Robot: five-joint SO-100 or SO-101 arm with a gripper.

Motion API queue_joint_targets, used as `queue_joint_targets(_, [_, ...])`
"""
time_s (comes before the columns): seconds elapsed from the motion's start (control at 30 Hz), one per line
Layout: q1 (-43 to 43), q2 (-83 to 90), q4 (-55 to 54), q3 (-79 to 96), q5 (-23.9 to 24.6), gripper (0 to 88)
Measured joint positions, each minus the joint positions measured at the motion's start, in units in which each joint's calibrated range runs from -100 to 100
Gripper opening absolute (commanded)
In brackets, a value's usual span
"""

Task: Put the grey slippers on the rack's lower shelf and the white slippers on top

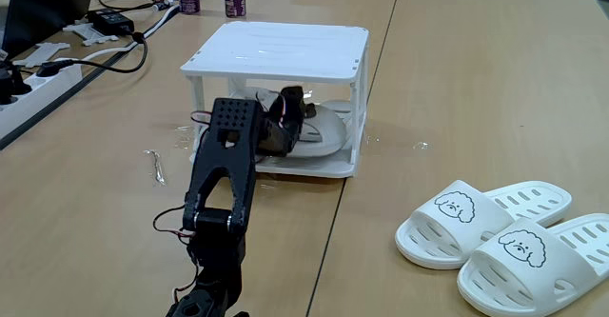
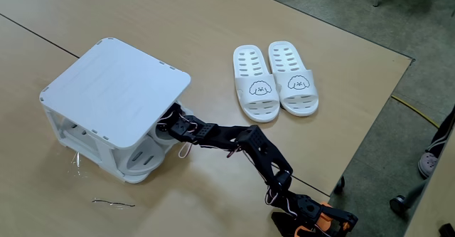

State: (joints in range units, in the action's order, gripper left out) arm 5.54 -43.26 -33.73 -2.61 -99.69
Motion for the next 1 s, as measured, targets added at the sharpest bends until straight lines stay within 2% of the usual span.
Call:
queue_joint_targets(0.17, [-0.8,16.0,0.5,21.9,0.1,42.0])
queue_joint_targets(0.3, [-1.9,23.6,0.4,34.6,0.1,29.1])
queue_joint_targets(0.37, [-1.9,24.0,0.5,35.3,0.1,27.4])
queue_joint_targets(0.5, [-1.7,23.0,0.6,32.7,0.1,27.4])
queue_joint_targets(0.83, [-0.2,-3.2,0.6,-4.0,0.1,27.4])
queue_joint_targets(1.0, [0.0,-3.4,0.5,0.1,0.1,27.5])
